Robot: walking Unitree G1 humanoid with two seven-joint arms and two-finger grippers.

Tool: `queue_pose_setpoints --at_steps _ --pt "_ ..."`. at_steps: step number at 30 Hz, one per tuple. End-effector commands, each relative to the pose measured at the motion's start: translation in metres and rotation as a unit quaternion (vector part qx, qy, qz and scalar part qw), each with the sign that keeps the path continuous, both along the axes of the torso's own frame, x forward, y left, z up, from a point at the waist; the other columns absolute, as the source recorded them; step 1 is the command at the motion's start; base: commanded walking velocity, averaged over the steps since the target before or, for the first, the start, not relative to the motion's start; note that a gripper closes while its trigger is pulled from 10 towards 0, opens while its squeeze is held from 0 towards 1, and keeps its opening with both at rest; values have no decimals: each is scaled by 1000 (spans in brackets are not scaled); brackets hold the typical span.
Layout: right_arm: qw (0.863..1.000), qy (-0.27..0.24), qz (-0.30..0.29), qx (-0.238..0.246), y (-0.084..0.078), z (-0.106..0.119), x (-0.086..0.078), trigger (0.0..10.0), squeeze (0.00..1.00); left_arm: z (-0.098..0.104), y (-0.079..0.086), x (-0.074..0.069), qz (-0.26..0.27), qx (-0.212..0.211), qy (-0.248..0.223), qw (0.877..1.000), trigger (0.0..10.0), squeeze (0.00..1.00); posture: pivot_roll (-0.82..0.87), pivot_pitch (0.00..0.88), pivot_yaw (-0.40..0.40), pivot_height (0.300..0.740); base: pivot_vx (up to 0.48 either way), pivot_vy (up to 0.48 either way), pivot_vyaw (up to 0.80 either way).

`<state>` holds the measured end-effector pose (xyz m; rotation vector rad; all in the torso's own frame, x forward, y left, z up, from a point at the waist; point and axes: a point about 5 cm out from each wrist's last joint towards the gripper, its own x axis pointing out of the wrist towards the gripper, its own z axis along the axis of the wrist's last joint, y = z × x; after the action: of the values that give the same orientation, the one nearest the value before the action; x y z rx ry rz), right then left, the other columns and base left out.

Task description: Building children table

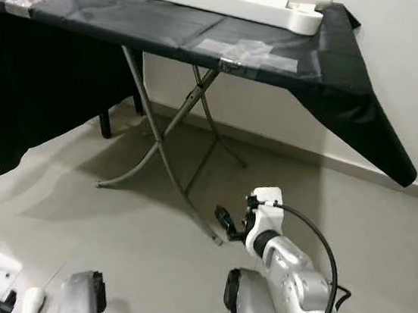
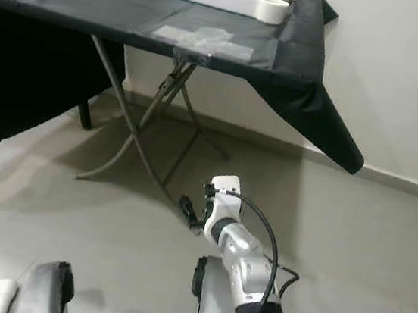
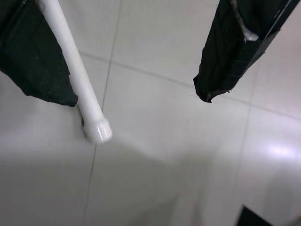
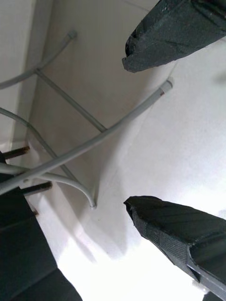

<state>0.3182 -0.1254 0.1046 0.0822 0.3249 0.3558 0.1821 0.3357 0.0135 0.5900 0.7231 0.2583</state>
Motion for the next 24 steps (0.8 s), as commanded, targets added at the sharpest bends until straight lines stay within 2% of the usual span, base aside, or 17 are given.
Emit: queue_pose_setpoints --at_steps 1,6,9,19,21,22,23,24 --pt "1000 13 0 4 -1 -3 0 10000 0 -2 9 -5 13 5 16 1000 10000 0 -13 0 -53 370 0 0 0" --pt "1000 17 1 4 1 -4 1 10000 0 -8 19 -12 33 -1 31 999 10000 0 -12 0 -45 355 0 0 0" --pt "1000 20 1 7 1 -5 1 10000 0 -15 31 -25 57 1 62 996 10000 0 -13 0 -40 340 0 0 0" --pt "1000 26 4 10 2 -7 0 10000 0 -17 42 -31 100 4 80 992 10000 0 -13 0 -38 305 0 0 0" --pt "1000 26 7 11 3 -7 0 10000 0 -20 50 -42 124 5 105 987 10000 0 -12 0 -37 300 0 0 0" --pt "1000 26 7 11 3 -7 0 10000 0 -20 50 -42 124 5 105 987 10000 0 -12 0 -37 300 0 0 0" --pt "1000 27 8 11 4 -7 0 10000 0 -25 53 -51 133 0 122 984 10000 0 -11 0 -37 300 0 0 0" --pt "1000 27 8 11 4 -7 0 10000 0 -25 53 -51 133 0 122 984 10000 0 -11 0 -37 300 0 0 0"
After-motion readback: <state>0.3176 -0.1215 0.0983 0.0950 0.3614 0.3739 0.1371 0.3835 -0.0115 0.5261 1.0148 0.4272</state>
